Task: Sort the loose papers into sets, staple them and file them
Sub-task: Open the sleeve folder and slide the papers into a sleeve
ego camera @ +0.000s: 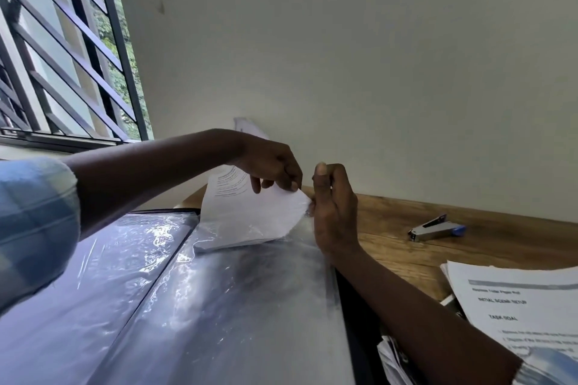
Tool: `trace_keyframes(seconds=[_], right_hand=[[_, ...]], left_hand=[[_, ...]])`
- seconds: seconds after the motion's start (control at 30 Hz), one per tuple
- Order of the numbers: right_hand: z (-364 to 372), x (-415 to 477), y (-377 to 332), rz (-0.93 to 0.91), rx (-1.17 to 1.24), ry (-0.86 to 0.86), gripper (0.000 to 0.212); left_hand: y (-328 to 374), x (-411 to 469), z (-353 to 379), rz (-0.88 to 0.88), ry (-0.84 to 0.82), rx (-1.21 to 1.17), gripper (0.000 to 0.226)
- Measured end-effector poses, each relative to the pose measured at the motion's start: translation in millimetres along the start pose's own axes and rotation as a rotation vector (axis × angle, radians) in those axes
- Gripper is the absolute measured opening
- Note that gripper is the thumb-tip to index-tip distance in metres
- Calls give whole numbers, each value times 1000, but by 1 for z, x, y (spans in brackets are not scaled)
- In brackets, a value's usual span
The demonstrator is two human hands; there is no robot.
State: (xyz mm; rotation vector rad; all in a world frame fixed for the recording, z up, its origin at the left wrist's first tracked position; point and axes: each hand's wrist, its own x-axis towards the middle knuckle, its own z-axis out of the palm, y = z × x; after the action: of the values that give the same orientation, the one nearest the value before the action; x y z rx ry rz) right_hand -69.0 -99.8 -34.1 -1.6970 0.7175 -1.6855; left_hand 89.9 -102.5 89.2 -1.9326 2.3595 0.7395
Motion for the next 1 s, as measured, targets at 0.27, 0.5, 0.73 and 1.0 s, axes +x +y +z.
trace_keyframes(seconds=[0.27, 0.5, 0.73, 1.0], right_hand=[[2, 2, 4, 32, 11, 18, 47], [2, 2, 4, 57, 5, 39, 58], [1, 1, 8, 20, 48, -39, 51], [-4, 14, 10, 325, -272, 3, 49]], left_hand=[[9, 6, 16, -86, 13, -354, 30], [3, 6, 27, -43, 86, -422, 24], [-1, -2, 30, 25, -37, -381, 25], [-6, 10, 34, -3, 108, -367, 25]])
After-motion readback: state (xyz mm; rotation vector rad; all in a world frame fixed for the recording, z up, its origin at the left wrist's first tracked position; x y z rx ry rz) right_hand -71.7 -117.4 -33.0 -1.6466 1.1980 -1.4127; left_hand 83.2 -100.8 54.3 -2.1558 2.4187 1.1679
